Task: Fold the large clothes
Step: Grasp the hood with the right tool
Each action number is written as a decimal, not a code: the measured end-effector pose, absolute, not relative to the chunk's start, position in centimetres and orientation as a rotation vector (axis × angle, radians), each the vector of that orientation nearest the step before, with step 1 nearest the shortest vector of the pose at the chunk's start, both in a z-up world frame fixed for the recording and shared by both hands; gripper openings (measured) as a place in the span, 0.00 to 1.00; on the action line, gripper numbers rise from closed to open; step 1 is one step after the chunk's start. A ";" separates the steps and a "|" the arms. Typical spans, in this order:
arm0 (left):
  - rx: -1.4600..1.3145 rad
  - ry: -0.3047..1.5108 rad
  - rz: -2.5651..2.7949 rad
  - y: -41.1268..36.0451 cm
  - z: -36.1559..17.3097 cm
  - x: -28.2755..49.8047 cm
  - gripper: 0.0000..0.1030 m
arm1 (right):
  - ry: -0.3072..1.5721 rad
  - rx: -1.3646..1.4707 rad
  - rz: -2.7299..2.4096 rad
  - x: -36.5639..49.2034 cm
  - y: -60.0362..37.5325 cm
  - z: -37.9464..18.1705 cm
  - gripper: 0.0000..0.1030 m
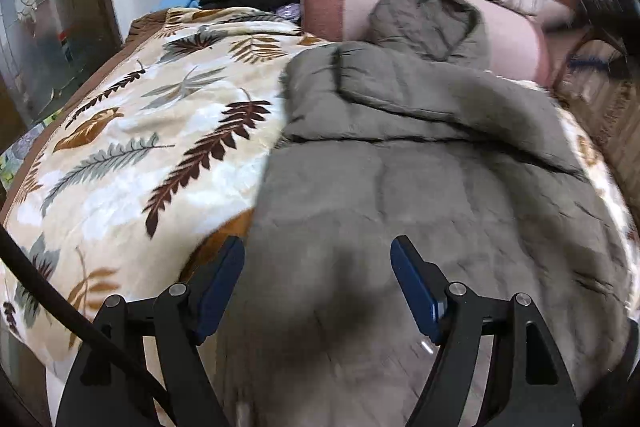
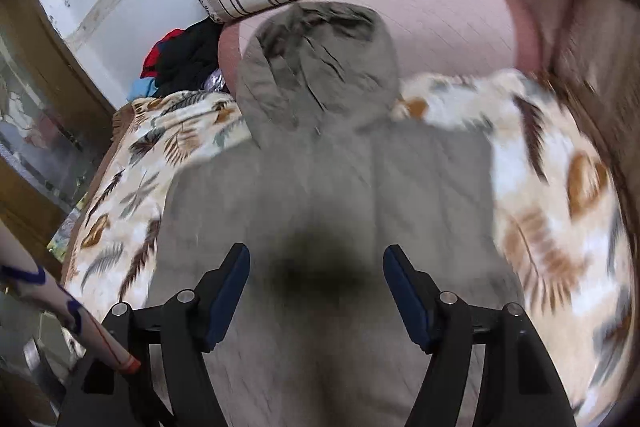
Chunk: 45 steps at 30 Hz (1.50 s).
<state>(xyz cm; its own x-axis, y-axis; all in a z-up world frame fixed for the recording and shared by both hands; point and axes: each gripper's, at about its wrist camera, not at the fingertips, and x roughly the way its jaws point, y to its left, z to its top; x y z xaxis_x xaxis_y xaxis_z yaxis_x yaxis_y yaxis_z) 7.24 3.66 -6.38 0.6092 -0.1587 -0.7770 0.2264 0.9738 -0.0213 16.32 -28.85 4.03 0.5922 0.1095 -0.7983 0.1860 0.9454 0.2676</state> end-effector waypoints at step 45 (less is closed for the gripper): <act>-0.204 0.916 -0.221 8.1 -10.7 11.1 0.94 | 0.886 0.207 0.043 16.3 -18.4 3.1 0.07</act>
